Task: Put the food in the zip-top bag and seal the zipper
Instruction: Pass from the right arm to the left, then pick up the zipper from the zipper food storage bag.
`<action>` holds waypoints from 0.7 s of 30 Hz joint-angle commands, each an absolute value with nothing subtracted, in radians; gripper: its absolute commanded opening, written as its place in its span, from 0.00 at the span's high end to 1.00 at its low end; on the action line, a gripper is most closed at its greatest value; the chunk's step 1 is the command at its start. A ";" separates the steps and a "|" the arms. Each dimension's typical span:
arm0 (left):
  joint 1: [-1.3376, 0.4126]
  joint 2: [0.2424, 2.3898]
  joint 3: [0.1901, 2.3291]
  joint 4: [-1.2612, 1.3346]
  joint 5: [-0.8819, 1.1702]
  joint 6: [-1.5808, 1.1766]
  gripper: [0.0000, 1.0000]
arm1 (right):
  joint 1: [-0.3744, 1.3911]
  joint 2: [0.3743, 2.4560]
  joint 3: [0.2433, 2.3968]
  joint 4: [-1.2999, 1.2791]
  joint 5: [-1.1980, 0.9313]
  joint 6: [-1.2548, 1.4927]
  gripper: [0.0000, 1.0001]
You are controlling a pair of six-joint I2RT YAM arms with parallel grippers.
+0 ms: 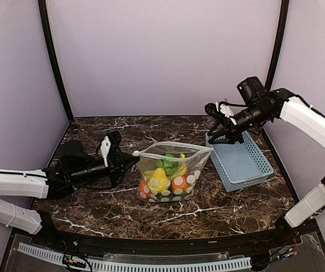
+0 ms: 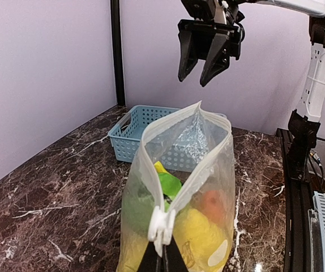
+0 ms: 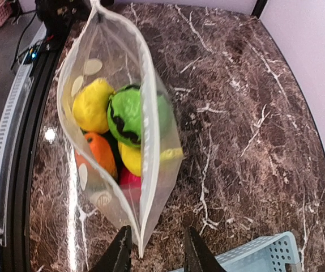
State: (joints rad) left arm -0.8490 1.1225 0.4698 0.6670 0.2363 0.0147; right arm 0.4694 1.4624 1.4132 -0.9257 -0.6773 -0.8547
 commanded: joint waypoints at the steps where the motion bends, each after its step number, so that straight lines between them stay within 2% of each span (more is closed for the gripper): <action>1: -0.844 1.056 0.550 0.537 0.277 0.049 0.99 | 0.521 1.477 1.551 -0.971 -0.723 -0.799 0.67; 7: -0.844 1.014 0.630 0.385 0.273 0.104 0.99 | 0.696 1.555 1.706 -0.899 -0.625 -0.706 0.67; 11: -0.845 1.007 0.657 0.335 0.270 0.123 0.99 | 0.736 1.636 1.800 -0.815 -0.668 -0.596 0.65; 21: -0.844 0.995 0.687 0.224 0.276 0.198 0.99 | 0.860 1.846 2.001 -0.839 -0.681 -0.549 0.61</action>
State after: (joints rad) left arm -0.8490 1.0286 0.6518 0.2798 0.2554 0.1490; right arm 0.8120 1.8072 1.9366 -0.8425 -0.6662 -0.5964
